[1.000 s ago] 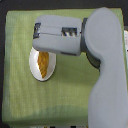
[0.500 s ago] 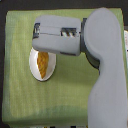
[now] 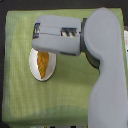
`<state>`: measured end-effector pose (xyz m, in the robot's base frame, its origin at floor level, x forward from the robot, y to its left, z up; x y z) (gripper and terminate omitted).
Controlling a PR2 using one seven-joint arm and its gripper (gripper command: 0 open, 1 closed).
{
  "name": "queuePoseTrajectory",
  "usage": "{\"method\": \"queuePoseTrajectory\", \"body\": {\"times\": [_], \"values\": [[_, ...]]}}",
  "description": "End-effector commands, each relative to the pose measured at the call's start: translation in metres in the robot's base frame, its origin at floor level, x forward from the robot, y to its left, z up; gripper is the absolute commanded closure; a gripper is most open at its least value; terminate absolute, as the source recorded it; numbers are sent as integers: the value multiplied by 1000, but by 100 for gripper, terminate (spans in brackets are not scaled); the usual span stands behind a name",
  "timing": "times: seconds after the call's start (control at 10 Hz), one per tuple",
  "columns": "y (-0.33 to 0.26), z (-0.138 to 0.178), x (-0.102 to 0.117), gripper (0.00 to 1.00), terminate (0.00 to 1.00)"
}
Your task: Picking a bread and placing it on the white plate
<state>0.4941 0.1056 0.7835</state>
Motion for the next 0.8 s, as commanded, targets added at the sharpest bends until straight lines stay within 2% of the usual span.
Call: {"method": "queuePoseTrajectory", "body": {"times": [0.0,0.4,0.7], "values": [[4,6,0,0,0],[0,16,2,0,0],[-7,52,8,0,0]]}}
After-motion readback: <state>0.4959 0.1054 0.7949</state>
